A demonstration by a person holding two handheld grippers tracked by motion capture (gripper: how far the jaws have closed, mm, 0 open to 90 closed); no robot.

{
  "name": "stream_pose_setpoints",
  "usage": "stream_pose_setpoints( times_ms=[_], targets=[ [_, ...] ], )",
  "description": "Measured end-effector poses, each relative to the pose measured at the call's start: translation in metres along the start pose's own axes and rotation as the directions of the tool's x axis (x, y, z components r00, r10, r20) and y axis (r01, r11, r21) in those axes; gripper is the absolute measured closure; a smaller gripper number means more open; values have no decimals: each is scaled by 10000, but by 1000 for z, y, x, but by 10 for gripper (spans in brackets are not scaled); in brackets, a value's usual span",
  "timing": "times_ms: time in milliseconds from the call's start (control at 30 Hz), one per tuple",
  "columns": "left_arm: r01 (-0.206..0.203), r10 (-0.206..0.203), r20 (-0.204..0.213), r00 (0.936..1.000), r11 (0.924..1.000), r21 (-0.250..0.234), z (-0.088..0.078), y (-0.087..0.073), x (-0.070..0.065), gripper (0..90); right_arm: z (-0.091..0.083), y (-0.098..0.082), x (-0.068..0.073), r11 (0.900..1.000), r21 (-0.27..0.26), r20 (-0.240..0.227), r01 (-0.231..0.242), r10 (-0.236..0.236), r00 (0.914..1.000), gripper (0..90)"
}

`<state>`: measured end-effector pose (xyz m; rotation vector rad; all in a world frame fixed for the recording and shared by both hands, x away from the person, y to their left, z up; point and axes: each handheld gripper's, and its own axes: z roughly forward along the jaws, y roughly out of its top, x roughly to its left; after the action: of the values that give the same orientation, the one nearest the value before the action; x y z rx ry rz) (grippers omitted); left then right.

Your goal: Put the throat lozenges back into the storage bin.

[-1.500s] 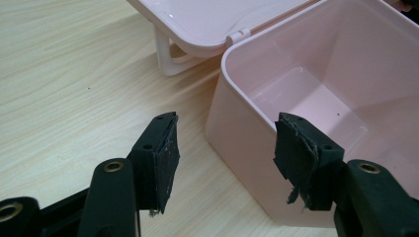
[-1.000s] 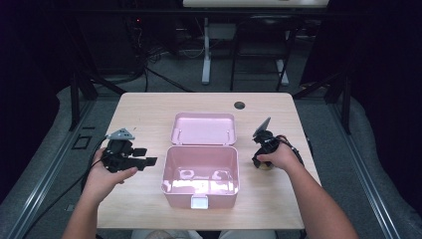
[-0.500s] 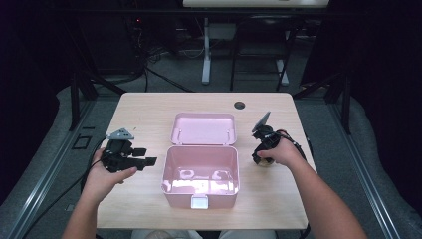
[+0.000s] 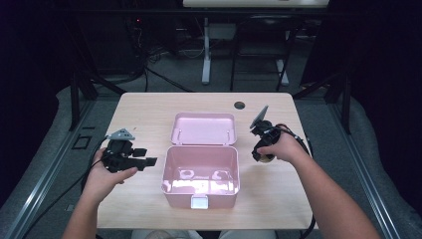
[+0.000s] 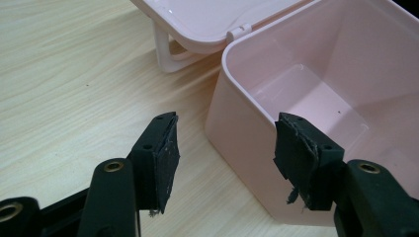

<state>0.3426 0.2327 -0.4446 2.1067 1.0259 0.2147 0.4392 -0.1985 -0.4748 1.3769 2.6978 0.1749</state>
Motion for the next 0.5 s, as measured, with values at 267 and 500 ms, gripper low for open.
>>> stream_pose_setpoints(
  times_ms=[267, 500],
  targets=[
    [-33, 33, 14, 10000, 10000, 86, 2, -1, 1, 415, -18, 4, 11, 9992, -67, -2, 404, -404, 9992, 198],
    [59, -59, 11, 10000, 10000, 38, 1, -1, 2, 413, -35, 6, 21, 9966, -109, -66, 820, -821, 9966, 199]
  ],
)
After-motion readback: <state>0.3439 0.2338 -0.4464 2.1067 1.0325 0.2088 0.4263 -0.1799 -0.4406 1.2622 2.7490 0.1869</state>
